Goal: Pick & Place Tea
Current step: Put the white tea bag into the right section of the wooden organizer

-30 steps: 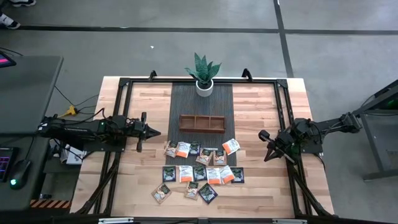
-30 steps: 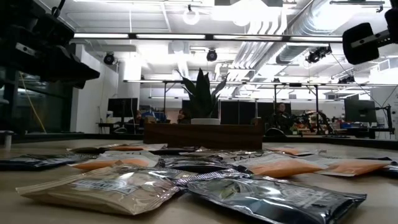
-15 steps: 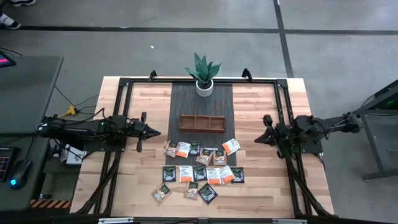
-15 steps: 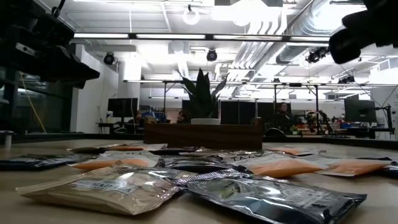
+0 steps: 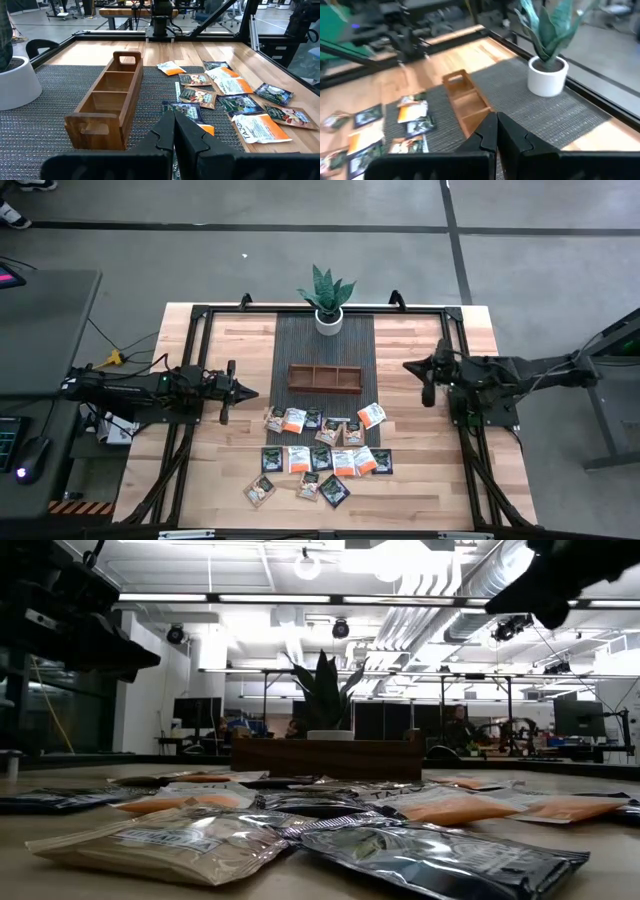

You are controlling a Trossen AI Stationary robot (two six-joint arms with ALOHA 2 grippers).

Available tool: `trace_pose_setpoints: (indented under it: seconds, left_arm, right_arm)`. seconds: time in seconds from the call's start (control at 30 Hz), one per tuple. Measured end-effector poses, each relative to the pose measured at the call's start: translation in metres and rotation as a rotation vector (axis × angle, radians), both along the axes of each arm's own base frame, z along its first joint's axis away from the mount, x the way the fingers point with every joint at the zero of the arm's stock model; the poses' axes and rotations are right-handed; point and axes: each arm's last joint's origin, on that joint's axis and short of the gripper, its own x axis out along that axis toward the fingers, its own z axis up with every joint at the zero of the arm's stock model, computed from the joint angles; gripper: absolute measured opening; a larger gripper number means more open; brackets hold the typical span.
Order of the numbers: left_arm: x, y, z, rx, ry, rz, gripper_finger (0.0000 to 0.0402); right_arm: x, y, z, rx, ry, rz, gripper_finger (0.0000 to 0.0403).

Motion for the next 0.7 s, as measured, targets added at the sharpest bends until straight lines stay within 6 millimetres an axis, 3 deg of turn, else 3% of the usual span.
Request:
trace_pose_setpoints:
  seconds: [0.23,0.37,0.53,0.7]
  left_arm:
    - [0.000,0.000,0.000,0.000,0.000,0.000,0.0001]
    - [0.000,0.000,0.000,0.000,0.000,0.000,0.0001]
    - [0.000,0.000,0.000,0.000,0.000,0.000,0.0001]
    - [0.000,0.000,0.000,0.000,0.000,0.000,0.0001]
  right_arm:
    - [0.039,-0.014,0.015,0.166,0.230,-0.075,0.0000]
    - [0.053,-0.023,0.006,0.247,0.437,-0.068,0.0009]
    - [0.055,-0.032,-0.023,0.341,0.594,-0.115,0.0068]
    - [0.048,-0.040,-0.048,0.494,0.608,-0.196,0.0151]
